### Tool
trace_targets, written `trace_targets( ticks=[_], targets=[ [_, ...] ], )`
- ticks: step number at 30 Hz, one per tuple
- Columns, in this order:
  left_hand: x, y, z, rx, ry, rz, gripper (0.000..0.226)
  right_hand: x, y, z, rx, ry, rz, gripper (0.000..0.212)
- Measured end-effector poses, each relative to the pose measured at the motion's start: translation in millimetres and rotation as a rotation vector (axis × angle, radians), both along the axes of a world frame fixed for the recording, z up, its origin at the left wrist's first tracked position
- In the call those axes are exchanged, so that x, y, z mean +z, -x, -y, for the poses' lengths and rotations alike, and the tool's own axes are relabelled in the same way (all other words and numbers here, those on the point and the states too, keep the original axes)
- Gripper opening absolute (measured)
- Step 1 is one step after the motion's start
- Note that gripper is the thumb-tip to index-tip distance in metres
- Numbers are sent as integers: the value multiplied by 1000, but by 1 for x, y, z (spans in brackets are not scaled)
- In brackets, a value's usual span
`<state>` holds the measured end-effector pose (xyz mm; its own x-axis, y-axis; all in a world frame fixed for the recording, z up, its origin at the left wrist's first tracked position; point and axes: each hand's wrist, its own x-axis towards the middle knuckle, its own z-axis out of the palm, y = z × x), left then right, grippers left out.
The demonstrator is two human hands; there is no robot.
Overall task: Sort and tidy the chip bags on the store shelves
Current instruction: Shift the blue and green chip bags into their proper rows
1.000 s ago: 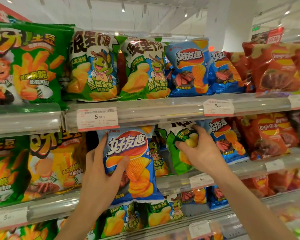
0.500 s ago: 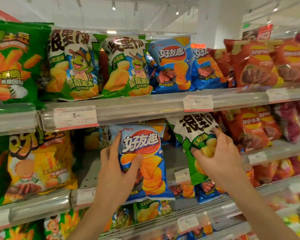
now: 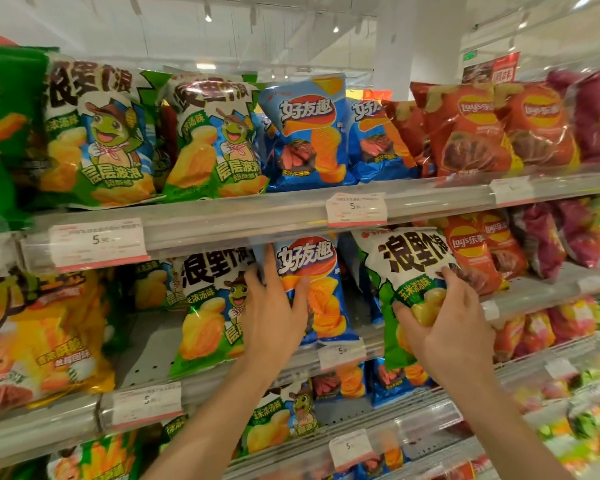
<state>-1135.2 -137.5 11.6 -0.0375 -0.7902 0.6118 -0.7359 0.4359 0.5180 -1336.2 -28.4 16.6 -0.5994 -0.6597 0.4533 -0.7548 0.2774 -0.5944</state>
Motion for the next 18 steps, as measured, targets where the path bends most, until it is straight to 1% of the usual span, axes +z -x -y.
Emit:
trace_targets(
  ticks=[8, 15, 18],
  targets=[
    [-3, 35, 25, 33, -98, -19, 77, -10, 8, 10, -52, 28, 17, 93],
    [-19, 41, 38, 55, -140, 69, 83, -15, 12, 14, -47, 26, 5, 91],
    [-23, 41, 39, 56, -88, 149, 86, -17, 13, 17, -32, 20, 15, 90]
  ],
)
